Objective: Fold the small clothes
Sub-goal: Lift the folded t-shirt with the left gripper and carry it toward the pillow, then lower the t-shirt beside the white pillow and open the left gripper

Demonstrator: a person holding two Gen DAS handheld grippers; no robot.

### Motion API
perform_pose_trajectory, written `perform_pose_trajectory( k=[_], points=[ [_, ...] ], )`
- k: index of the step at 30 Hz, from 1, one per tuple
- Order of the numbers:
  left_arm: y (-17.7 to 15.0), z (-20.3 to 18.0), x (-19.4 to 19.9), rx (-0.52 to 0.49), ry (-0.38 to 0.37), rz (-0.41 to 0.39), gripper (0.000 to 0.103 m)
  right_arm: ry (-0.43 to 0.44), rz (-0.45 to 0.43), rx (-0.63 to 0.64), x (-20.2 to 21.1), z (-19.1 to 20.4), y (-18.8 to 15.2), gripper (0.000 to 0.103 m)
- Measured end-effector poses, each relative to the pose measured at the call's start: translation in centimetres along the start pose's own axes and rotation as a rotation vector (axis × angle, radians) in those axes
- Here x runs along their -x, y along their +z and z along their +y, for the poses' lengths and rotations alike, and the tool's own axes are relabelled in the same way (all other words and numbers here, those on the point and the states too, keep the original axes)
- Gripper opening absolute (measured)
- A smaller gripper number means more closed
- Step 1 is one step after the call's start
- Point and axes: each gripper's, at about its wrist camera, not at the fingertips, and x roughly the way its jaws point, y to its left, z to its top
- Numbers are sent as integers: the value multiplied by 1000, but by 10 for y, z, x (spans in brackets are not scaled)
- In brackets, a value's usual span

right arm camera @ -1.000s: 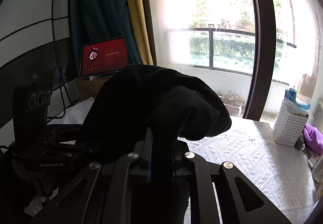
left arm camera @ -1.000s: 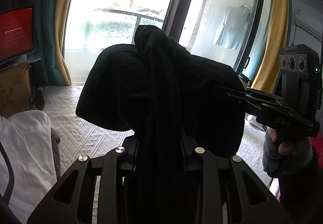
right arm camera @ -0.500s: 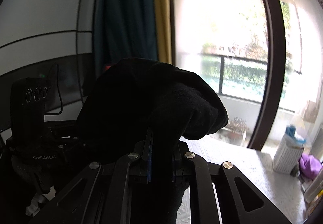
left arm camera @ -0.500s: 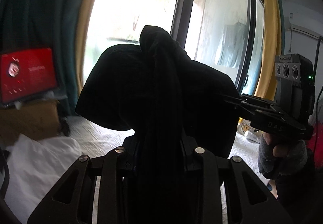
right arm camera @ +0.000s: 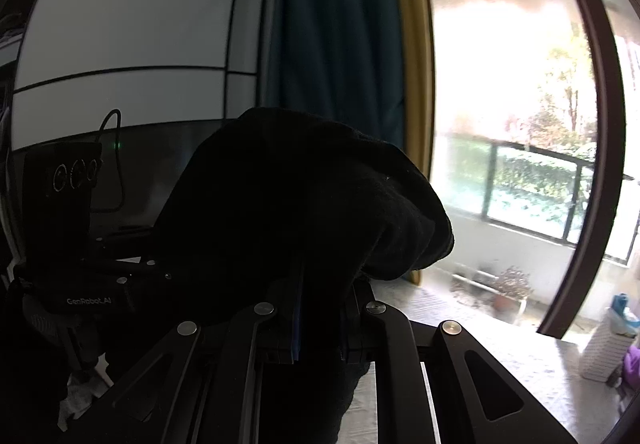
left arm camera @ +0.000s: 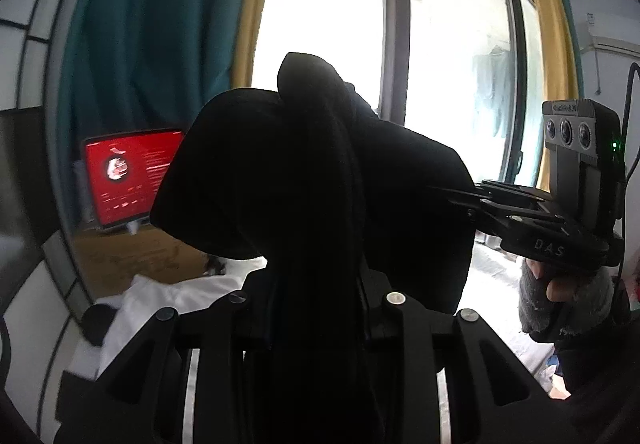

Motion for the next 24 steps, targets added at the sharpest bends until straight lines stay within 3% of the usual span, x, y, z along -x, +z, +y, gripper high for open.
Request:
perform_pose_trajectory(
  k=[10, 24],
  points=[
    [-23, 42, -13, 26, 38, 82, 29, 55, 66, -27, -48, 2, -19, 13],
    [-55, 81, -77, 78, 31, 240, 29, 64, 199, -167, -126, -48, -56, 13]
  ],
)
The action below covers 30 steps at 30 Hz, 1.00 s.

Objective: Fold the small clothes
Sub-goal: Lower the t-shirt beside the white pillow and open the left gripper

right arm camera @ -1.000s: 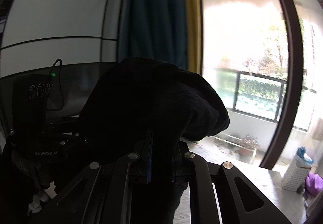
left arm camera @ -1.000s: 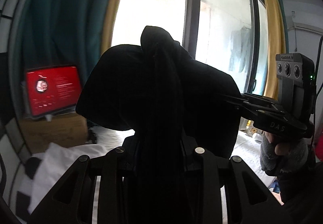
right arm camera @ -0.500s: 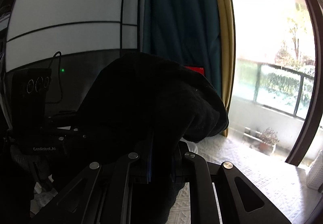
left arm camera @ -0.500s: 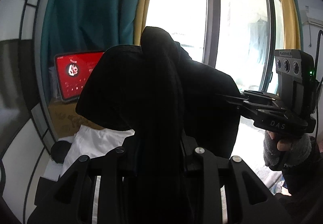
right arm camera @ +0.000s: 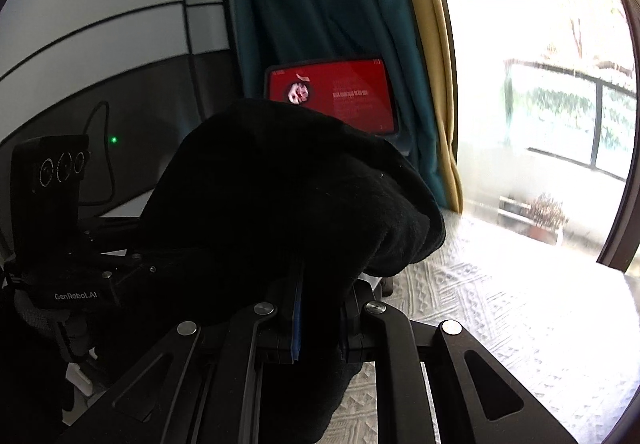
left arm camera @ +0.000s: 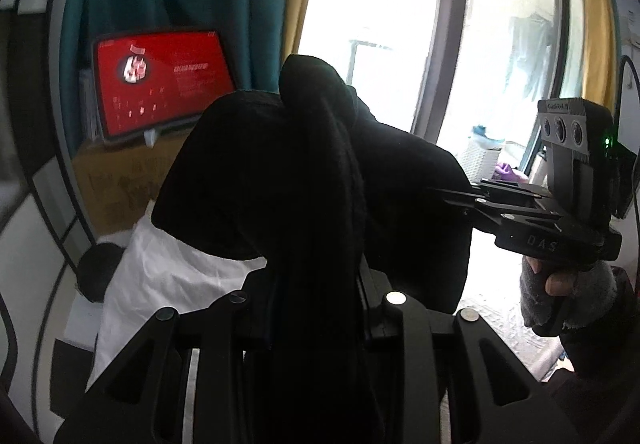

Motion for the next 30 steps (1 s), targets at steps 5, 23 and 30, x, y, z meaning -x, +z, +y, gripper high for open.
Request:
perform_pose_trajectory(
  k=[5, 23, 30],
  points=[
    [-4, 6, -19, 20, 17, 62, 29, 9, 66, -40, -39, -21, -11, 13],
    [-32, 58, -66, 190, 126, 216, 45, -9, 224, -148, -108, -57, -42, 33],
    [-26, 54, -61, 159, 227, 208, 56, -41, 236, -184, -102, -75, -53, 63]
  ],
)
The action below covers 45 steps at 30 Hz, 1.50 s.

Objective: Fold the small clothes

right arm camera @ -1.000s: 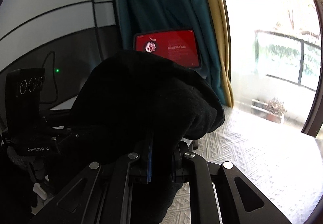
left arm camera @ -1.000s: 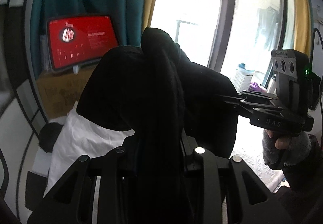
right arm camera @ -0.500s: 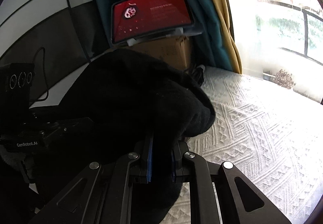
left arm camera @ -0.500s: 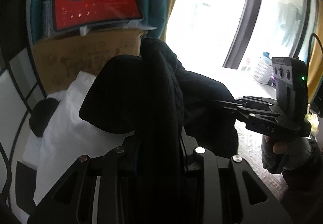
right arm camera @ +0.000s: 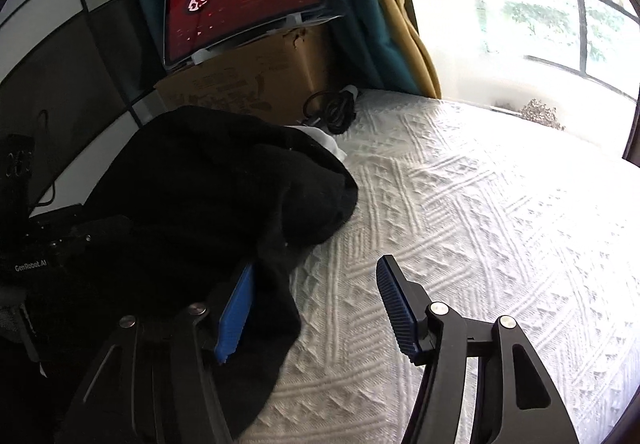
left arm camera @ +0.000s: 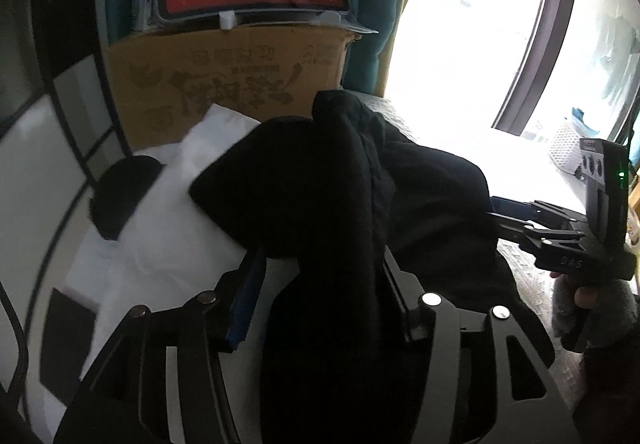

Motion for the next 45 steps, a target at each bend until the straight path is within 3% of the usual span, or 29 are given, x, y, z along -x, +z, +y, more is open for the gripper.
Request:
perform_pose_trajectory(
  k=[9, 13, 39, 45],
  points=[
    [6, -7, 45, -7, 83, -114, 59, -17, -18, -3, 35, -3, -20, 63],
    [6, -14, 57, -13, 89, -129, 62, -22, -35, -1, 56, -1, -27, 63],
    [-35, -98, 79, -103, 32, -119, 63, -101, -114, -38, 158, -18, -73, 64],
    [-44, -113, 82, -125, -11, -119, 64, -122, -134, -43, 178, -20, -85, 64]
  ],
)
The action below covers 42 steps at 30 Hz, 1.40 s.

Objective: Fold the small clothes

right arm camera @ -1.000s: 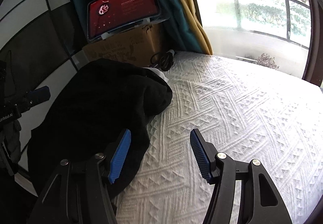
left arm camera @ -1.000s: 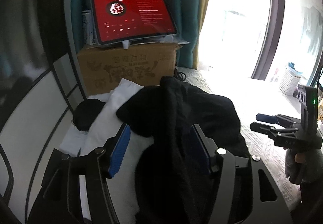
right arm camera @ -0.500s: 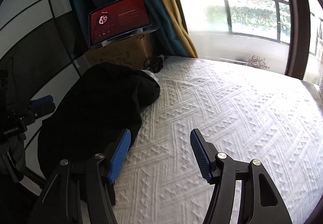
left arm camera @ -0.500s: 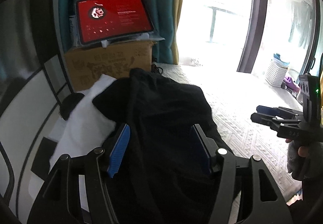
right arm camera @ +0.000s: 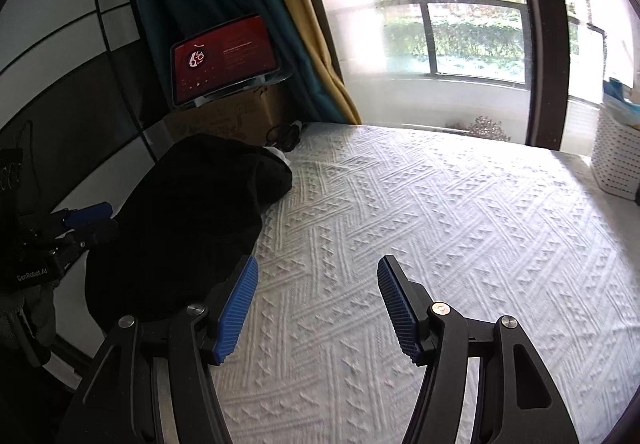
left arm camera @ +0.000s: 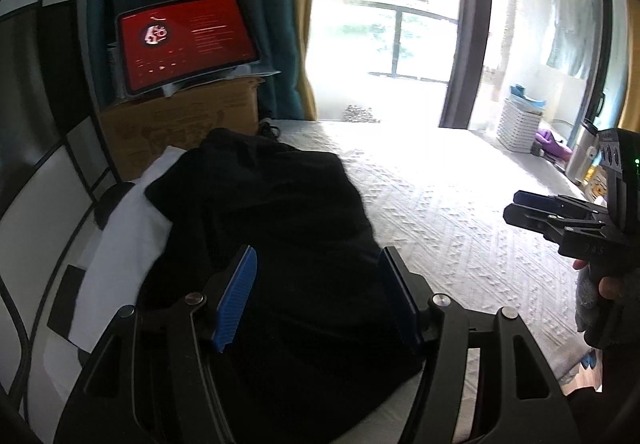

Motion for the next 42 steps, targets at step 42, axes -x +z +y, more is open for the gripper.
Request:
perform_pose_trajectory(
  k=[42],
  points=[
    [6, -118, 128, -1, -85, -443, 102, -294, -358, -10, 231, 2, -36, 93]
  ],
)
